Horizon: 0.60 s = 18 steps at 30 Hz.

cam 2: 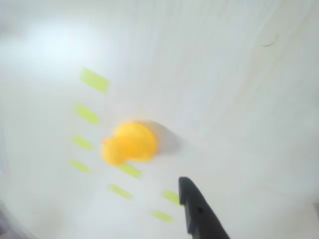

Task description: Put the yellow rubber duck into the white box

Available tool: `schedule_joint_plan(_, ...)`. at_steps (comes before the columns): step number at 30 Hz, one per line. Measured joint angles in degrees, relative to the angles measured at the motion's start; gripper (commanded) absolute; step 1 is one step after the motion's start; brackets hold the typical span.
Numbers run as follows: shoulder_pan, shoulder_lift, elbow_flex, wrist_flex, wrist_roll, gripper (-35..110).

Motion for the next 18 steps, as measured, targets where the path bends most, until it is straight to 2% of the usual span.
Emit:
schedule_joint_plan(2,-2.02,-7.29,-6.77,4.31,-3.16,59)
schedule_joint_plan(5,-4.83,-17.84,-16.79,8.79,-4.13,65)
schedule_joint_plan(11,-8.96,-35.51,-33.05,13.1,-4.22,65)
schedule_joint_plan(18,-13.45,-49.31,-38.23,14.41,-4.22,63)
